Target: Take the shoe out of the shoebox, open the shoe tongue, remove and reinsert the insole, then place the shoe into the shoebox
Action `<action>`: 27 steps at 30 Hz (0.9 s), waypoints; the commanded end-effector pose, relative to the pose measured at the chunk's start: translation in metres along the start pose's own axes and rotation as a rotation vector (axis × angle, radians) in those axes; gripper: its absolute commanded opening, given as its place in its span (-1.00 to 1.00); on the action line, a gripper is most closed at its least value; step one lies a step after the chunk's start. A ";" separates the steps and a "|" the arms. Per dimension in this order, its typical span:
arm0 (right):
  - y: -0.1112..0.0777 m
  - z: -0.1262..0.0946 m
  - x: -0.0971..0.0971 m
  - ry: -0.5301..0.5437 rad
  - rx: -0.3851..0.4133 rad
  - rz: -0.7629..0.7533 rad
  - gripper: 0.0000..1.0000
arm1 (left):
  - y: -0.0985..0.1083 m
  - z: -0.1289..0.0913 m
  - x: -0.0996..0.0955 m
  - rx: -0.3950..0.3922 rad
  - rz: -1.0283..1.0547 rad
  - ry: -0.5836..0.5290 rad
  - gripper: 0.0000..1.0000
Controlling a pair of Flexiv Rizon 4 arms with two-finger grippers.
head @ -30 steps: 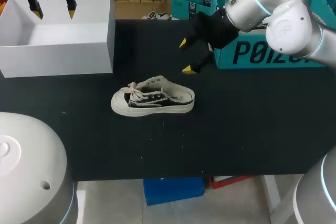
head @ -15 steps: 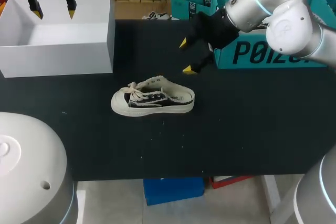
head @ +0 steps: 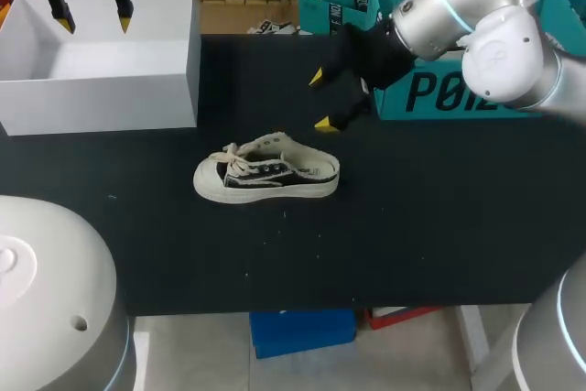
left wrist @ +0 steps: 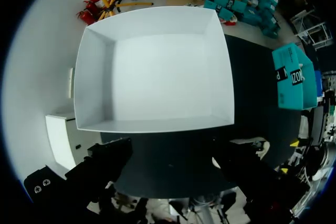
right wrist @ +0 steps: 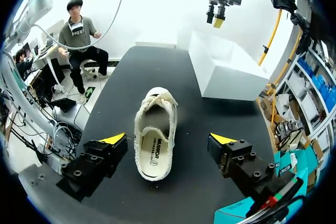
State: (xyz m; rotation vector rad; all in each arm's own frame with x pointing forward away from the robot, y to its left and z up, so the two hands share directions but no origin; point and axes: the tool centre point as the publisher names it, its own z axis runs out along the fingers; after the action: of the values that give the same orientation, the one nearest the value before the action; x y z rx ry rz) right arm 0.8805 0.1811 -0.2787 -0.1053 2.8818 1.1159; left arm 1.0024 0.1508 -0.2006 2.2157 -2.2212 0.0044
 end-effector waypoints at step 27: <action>-0.068 0.078 0.027 -0.039 -0.067 0.072 1.00 | 0.001 0.000 0.001 -0.001 -0.001 -0.003 1.00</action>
State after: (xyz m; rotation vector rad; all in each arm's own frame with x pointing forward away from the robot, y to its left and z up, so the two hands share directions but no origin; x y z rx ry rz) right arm 0.8599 0.1761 -0.3731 0.0136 2.8494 1.1923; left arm 1.0024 0.1508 -0.2006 2.2157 -2.2211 0.0044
